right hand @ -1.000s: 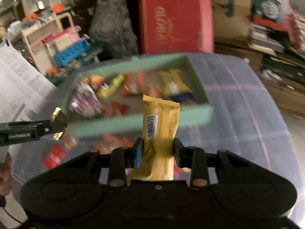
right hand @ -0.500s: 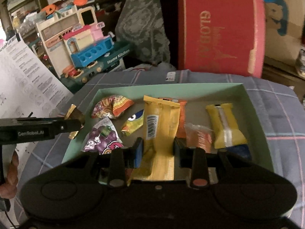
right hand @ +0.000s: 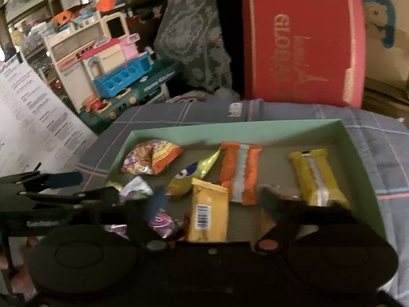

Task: Organize snacks
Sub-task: 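Lower both packets into the green box and open both tools, then grasp the red square packet with the left tool while the right grasps a cartoon-face candy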

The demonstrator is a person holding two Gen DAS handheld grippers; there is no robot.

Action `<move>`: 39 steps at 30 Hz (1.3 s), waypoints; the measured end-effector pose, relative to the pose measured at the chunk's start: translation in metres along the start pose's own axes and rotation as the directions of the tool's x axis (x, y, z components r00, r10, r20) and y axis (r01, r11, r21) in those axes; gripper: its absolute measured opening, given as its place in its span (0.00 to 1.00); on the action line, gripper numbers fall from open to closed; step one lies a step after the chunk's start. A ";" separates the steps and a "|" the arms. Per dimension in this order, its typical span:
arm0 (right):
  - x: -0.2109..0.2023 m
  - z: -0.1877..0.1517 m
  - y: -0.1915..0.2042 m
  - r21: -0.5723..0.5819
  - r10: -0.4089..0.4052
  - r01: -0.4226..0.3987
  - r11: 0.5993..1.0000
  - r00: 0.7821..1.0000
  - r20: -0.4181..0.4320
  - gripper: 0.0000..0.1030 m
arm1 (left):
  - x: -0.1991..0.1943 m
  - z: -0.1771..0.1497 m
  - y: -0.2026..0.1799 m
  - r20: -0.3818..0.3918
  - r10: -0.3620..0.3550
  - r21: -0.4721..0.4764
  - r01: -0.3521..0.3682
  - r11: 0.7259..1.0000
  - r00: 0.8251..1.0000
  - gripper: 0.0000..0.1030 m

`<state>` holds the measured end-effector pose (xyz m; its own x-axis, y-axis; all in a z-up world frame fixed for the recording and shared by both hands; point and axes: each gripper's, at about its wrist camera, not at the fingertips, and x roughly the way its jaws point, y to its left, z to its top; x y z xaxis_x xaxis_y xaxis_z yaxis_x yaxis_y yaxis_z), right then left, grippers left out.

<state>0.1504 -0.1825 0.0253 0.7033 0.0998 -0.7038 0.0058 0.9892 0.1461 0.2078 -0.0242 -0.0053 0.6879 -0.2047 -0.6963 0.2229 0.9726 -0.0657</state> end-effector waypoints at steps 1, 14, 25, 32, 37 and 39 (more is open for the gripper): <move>-0.004 -0.002 -0.001 0.001 -0.005 0.005 1.000 1.000 0.011 0.99 | -0.002 0.000 0.000 -0.001 0.001 -0.005 -0.001 1.000 1.000 0.88; -0.066 -0.034 -0.010 0.020 -0.021 0.021 1.000 1.000 0.013 1.00 | -0.056 -0.033 0.001 -0.001 0.004 -0.050 -0.004 0.999 1.000 1.00; -0.092 -0.098 -0.008 0.036 0.008 -0.005 0.999 0.996 -0.087 1.00 | -0.077 -0.107 0.025 -0.106 0.035 -0.082 -0.044 0.996 0.994 1.00; -0.102 -0.148 -0.002 0.065 0.047 -0.037 0.997 0.985 -0.167 1.00 | -0.074 -0.142 0.029 -0.156 0.056 -0.052 -0.064 0.997 0.986 0.99; -0.109 -0.179 -0.005 0.081 0.034 -0.017 0.997 0.978 -0.204 0.88 | -0.066 -0.148 0.023 -0.174 0.049 -0.031 -0.056 0.998 0.983 0.91; -0.111 -0.188 -0.008 0.092 0.028 -0.008 0.996 0.975 -0.220 0.86 | -0.061 -0.149 0.019 -0.180 0.046 -0.018 -0.050 0.999 0.983 0.85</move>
<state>-0.0609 -0.1813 -0.0286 0.5296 0.1486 -0.8352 0.0653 0.9745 0.2148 0.0675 0.0227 -0.0707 0.5615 -0.1370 -0.8161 0.1757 0.9835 -0.0442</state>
